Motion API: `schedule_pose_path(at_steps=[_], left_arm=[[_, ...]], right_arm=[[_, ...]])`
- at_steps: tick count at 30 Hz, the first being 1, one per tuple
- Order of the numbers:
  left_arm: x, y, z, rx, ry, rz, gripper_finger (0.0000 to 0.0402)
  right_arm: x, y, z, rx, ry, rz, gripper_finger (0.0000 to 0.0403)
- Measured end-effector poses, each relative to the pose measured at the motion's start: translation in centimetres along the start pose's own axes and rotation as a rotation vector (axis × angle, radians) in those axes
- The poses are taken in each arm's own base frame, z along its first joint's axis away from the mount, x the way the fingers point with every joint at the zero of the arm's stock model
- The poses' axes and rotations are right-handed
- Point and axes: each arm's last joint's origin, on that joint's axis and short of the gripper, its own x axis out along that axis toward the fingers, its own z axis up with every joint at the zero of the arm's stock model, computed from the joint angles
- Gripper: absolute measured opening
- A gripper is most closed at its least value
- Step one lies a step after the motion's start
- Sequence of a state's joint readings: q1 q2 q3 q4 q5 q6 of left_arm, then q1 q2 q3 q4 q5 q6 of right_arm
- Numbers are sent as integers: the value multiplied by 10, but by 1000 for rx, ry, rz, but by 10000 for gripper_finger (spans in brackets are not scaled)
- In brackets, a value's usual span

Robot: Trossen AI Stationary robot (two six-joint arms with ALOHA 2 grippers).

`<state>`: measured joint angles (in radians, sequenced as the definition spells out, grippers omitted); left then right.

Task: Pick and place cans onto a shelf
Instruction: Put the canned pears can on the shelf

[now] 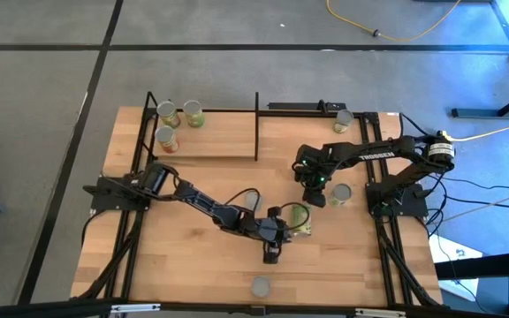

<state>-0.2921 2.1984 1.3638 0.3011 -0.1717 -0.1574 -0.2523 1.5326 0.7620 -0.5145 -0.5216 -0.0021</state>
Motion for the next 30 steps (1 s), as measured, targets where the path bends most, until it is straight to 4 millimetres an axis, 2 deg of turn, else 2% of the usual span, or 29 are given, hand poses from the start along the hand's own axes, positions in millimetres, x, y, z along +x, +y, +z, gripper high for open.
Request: schedule_pose_path(at_steps=[15,24,30], left_arm=[[4,17,2,-48,-32,75,55],[1,-7,0,-13,-39,37,55],[-2,-11,-1,-18,-70,208,55]], right_arm=[[0,1,0,20,2,38,32],[0,1,0,17,2,37,32],[1,1,0,20,5,38,32]])
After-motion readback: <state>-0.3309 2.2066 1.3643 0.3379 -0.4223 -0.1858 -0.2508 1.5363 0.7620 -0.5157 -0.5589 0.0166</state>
